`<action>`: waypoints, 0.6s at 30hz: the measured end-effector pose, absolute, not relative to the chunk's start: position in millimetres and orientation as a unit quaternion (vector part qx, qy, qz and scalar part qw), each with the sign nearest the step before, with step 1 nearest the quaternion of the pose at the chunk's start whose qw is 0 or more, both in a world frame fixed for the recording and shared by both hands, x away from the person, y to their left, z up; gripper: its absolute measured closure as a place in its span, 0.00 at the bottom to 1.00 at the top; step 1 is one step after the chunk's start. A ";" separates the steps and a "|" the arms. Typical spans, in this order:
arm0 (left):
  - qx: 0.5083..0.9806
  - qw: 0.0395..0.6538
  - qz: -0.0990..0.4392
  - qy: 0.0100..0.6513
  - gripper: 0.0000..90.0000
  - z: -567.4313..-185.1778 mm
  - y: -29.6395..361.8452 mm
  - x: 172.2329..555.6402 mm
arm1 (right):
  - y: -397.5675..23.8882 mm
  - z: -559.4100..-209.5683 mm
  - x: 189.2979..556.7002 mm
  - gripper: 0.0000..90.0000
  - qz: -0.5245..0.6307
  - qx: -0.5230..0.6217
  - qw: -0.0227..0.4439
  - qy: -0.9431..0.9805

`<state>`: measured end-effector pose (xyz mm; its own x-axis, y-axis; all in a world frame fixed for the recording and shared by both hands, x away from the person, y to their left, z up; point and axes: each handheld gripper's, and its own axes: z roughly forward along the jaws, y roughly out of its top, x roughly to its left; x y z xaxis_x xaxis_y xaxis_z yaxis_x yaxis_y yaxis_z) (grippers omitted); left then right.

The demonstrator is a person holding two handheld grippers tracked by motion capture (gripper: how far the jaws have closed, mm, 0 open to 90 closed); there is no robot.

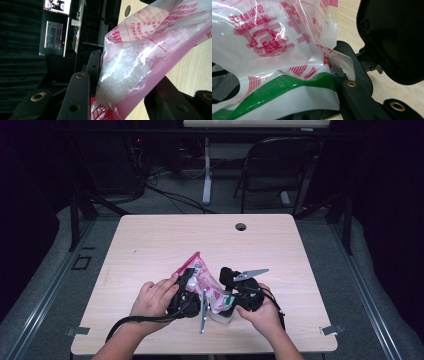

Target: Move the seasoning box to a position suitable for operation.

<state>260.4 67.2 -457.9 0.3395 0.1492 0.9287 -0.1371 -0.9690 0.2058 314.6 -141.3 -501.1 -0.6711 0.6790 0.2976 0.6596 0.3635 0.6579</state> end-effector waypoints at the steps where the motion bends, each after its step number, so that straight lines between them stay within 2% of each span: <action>1: 0.810 0.123 0.574 0.004 0.75 -457.9 67.2 260.2 | -141.2 -501.1 314.7 1.00 0.392 0.405 0.012 0.826; 18: 0.809 0.122 0.575 0.001 0.76 -457.3 67.2 260.1 | -140.3 -501.2 315.3 1.00 0.393 0.405 0.012 0.826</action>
<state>260.1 67.2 -457.3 0.3392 0.1410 0.9301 -0.1388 -0.9704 0.1977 315.3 -140.3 -501.2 -0.6722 0.6777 0.2983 0.6590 0.3639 0.6582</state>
